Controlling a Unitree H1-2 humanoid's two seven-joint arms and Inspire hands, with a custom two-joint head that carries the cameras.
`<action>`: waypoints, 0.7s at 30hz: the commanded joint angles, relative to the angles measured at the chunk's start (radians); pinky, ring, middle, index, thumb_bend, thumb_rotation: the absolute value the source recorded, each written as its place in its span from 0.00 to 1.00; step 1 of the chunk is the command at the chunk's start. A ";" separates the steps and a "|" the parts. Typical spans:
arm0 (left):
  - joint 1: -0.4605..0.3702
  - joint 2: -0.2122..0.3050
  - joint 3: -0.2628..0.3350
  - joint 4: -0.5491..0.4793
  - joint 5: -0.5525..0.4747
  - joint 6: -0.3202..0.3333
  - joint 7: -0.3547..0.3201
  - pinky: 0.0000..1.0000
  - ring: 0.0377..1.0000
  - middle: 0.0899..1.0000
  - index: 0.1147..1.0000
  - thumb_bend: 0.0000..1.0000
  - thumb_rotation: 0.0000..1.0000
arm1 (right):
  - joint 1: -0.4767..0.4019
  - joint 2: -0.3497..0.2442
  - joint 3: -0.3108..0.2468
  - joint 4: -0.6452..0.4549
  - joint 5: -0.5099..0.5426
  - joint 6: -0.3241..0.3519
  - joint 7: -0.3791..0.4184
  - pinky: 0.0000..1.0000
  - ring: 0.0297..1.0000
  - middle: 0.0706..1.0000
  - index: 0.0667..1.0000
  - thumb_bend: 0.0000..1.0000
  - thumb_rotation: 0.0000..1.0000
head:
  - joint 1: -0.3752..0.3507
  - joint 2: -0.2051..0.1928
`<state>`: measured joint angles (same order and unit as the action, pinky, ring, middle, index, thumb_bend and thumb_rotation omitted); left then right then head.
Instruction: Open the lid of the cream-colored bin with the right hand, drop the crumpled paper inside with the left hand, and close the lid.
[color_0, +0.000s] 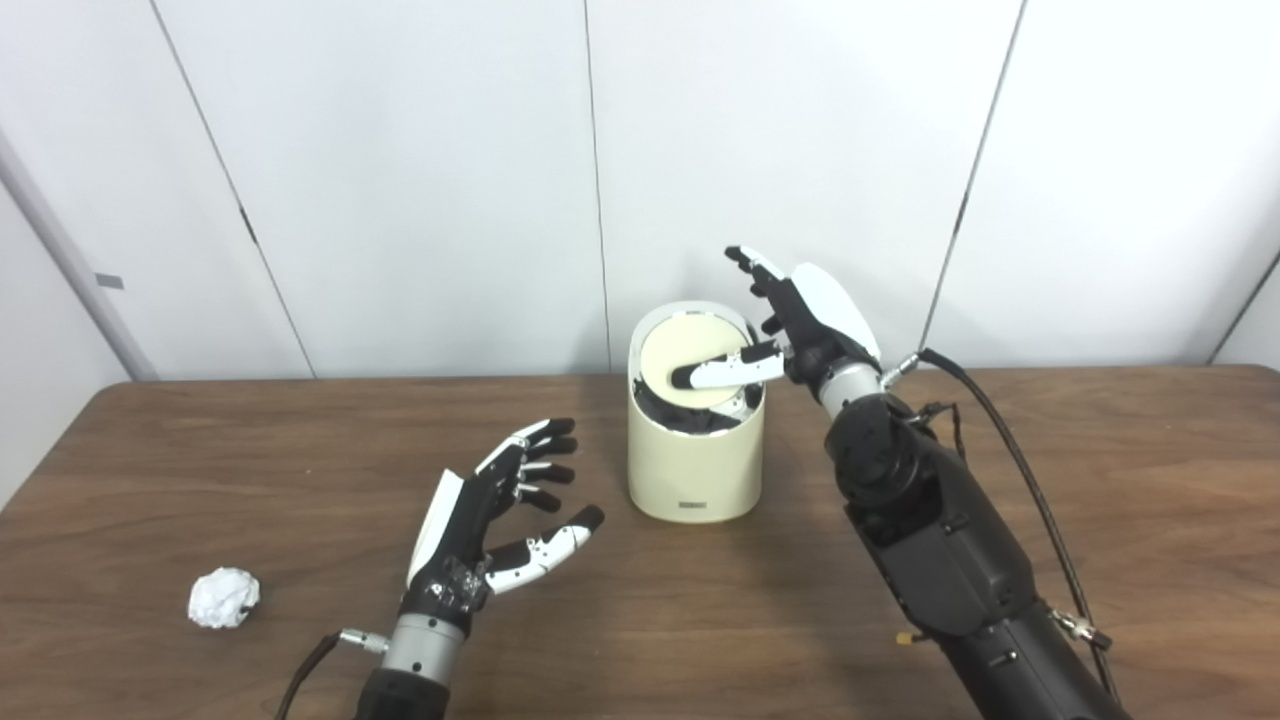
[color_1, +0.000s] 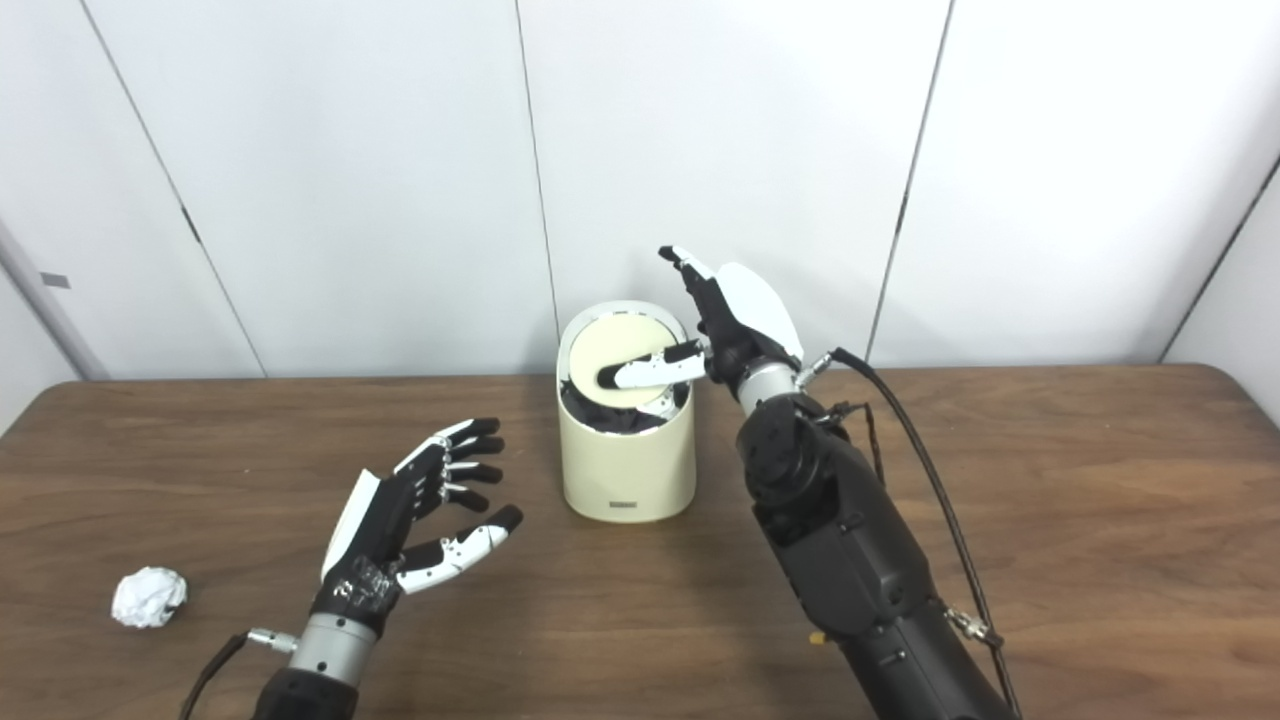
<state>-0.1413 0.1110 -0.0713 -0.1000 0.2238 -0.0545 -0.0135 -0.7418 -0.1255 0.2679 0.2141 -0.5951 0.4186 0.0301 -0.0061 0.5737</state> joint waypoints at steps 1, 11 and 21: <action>-0.017 0.001 0.005 -0.042 -0.007 -0.007 -0.002 0.60 0.70 0.78 0.82 0.57 0.16 | -0.021 -0.032 0.003 0.004 -0.023 -0.005 -0.004 0.69 0.86 0.91 0.91 0.86 0.16 | -0.001 0.001; -0.017 0.001 0.005 -0.042 -0.006 -0.012 -0.002 0.60 0.69 0.77 0.82 0.57 0.16 | 0.000 -0.056 0.031 -0.014 -0.042 -0.012 0.001 0.67 0.84 0.90 0.91 0.89 0.02 | -0.002 0.007; -0.017 0.002 0.006 -0.042 -0.010 -0.011 -0.005 0.60 0.70 0.77 0.82 0.58 0.18 | 0.005 -0.052 -0.003 -0.044 0.003 -0.028 -0.008 0.70 0.86 0.90 0.91 0.83 0.36 | 0.002 0.011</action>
<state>-0.1387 0.1110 -0.0692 -0.1098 0.2224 -0.0497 -0.0170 -0.7297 -0.1559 0.2854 0.1827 -0.5898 0.3861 0.0301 -0.0031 0.5844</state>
